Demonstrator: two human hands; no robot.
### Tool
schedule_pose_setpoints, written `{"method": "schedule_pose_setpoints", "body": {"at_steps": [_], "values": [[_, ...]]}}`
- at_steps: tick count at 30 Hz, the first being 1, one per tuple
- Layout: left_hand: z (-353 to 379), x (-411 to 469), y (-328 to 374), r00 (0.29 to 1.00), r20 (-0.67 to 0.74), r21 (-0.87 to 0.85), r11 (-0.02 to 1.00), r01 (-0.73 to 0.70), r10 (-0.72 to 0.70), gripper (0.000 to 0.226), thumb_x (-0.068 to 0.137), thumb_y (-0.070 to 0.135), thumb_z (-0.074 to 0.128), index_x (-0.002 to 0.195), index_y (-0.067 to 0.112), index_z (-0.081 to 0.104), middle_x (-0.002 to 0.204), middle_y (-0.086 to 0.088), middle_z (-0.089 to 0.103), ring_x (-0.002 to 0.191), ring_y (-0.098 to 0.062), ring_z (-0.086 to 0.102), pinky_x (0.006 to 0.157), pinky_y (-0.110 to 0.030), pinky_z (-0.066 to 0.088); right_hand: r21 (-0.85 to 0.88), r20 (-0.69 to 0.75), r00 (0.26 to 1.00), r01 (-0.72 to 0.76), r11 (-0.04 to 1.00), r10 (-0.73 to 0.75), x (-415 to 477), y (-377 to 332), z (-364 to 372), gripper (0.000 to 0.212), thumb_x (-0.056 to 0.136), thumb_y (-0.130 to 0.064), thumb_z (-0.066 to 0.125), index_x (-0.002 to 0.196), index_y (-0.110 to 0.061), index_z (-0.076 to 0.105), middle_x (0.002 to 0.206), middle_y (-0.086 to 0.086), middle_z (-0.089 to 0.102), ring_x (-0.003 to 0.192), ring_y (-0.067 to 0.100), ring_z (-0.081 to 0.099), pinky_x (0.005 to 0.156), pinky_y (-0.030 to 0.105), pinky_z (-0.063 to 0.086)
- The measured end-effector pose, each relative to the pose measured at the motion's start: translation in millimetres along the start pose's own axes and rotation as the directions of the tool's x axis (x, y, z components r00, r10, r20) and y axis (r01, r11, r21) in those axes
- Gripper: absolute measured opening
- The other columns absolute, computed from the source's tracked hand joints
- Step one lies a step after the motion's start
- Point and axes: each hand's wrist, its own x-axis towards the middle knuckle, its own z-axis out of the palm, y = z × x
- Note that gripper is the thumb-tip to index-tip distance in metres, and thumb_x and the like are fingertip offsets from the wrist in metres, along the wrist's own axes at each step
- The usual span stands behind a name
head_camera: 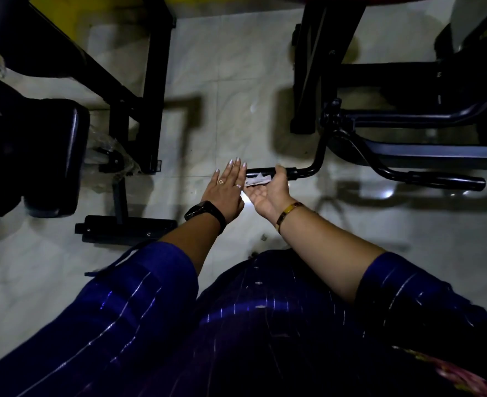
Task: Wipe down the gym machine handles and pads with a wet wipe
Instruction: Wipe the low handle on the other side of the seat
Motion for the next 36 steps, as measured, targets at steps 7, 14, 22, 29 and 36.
{"method": "schedule_pose_setpoints", "body": {"at_steps": [7, 14, 22, 29, 36], "values": [[1.4, 0.7, 0.6, 1.000, -0.010, 0.005, 1.000, -0.003, 0.003, 0.077, 0.097, 0.026, 0.039, 0.154, 0.009, -0.010, 0.163, -0.009, -0.010, 0.151, -0.023, -0.007, 0.121, -0.042, 0.003, 0.053, -0.087, 0.987, 0.137, 0.989, -0.132, 3.7, -30.2, -9.0, 0.065, 0.099, -0.047, 0.030, 0.145, -0.001, 0.030, 0.145, 0.016, 0.039, 0.129, 0.034, 0.046, 0.105, 0.042, 0.041], [-0.3, -0.1, -0.4, 1.000, -0.003, -0.005, 1.000, 0.000, 0.000, 0.072, 0.099, 0.025, 0.035, 0.154, 0.011, -0.010, 0.163, -0.007, -0.011, 0.151, -0.021, -0.009, 0.121, -0.041, 0.002, -0.114, -0.016, 1.000, -0.002, 0.993, 0.000, -3.0, 5.1, 6.7, 0.078, 0.094, -0.067, 0.023, 0.132, -0.004, 0.047, 0.136, 0.016, 0.051, 0.129, 0.032, 0.048, 0.110, 0.042, 0.036], [0.0, -0.8, 1.4, 1.000, 0.006, 0.011, 1.000, 0.009, -0.009, 0.077, 0.098, 0.027, 0.038, 0.154, 0.010, -0.011, 0.163, -0.008, -0.012, 0.151, -0.022, -0.010, 0.121, -0.041, 0.003, 0.108, -0.050, 0.998, 0.035, 0.994, -0.029, 4.5, -14.9, -21.6, 0.098, 0.087, -0.078, 0.021, 0.149, -0.002, 0.026, 0.151, 0.023, 0.031, 0.138, 0.038, 0.034, 0.114, 0.045, 0.028], [1.8, -1.4, 1.1, 1.000, 0.002, 0.009, 1.000, 0.012, -0.012, 0.076, 0.098, 0.028, 0.038, 0.154, 0.010, -0.011, 0.163, -0.008, -0.012, 0.151, -0.023, -0.010, 0.121, -0.041, 0.005, 0.008, -0.206, 0.936, 0.294, 0.956, -0.286, 18.6, -33.7, -25.3, 0.042, 0.094, -0.046, 0.050, 0.120, -0.012, 0.051, 0.121, 0.007, 0.056, 0.106, 0.024, 0.054, 0.099, 0.036, 0.045], [2.0, -0.6, 2.6, 1.000, -0.004, -0.030, 0.999, 0.020, -0.020, 0.078, 0.097, 0.027, 0.042, 0.155, 0.011, -0.009, 0.163, -0.008, -0.011, 0.151, -0.022, -0.009, 0.121, -0.041, 0.004, -0.702, -0.089, 0.814, 0.358, 0.616, -0.574, 5.6, 12.5, -7.8, 0.075, 0.095, -0.019, 0.047, 0.153, -0.008, 0.001, 0.160, 0.010, 0.001, 0.147, 0.019, 0.007, 0.116, 0.029, 0.015]]}}
